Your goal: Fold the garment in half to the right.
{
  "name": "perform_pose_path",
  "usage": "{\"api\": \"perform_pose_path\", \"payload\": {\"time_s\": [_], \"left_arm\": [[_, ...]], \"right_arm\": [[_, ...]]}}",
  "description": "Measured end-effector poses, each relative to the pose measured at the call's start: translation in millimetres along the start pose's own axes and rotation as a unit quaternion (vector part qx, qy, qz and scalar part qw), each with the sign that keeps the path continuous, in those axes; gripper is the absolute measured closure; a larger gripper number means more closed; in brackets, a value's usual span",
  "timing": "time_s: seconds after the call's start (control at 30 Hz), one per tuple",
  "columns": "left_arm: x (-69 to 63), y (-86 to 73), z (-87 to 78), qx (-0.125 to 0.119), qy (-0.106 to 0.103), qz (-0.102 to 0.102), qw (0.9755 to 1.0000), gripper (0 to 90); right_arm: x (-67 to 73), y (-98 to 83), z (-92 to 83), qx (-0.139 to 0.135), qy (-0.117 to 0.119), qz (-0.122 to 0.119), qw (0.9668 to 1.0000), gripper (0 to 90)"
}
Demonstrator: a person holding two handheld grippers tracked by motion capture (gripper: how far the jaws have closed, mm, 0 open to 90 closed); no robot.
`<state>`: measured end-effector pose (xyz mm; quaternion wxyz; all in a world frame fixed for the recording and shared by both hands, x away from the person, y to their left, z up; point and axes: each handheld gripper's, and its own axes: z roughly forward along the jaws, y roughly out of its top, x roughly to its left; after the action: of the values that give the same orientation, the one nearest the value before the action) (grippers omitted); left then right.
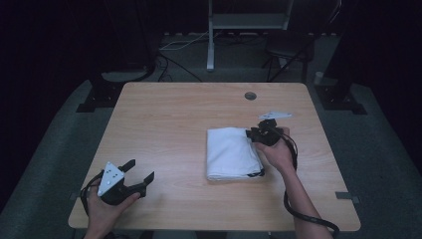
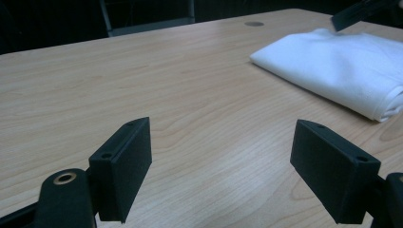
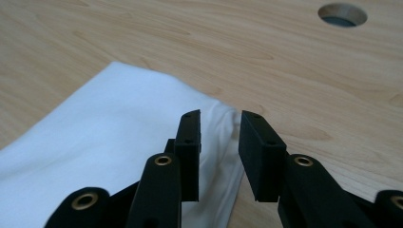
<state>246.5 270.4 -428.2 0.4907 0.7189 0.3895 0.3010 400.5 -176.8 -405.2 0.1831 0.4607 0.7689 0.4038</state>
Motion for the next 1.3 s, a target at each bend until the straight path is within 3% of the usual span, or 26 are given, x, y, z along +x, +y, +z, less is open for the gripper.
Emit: {"api": "perform_pose_path", "payload": {"time_s": [0.23, 0.77, 1.3], "left_arm": [[-2.3, -2.6, 0.9, 0.002, -0.002, -0.001, 1.0, 21.3], [-4.5, 0.3, 3.3, 0.003, -0.004, 0.003, 1.0, 21.3], [-0.8, -0.3, 1.6, 0.001, 0.002, 0.002, 1.0, 21.3]], "right_arm": [[17.1, -17.5, -16.6, 0.019, 0.016, -0.027, 0.9993, 66.5], [17.2, -54.2, -13.0, 0.037, -0.01, -0.018, 0.9991, 66.5], [41.5, -54.4, -5.5, 0.026, -0.033, -0.009, 0.9991, 67.8]]}}
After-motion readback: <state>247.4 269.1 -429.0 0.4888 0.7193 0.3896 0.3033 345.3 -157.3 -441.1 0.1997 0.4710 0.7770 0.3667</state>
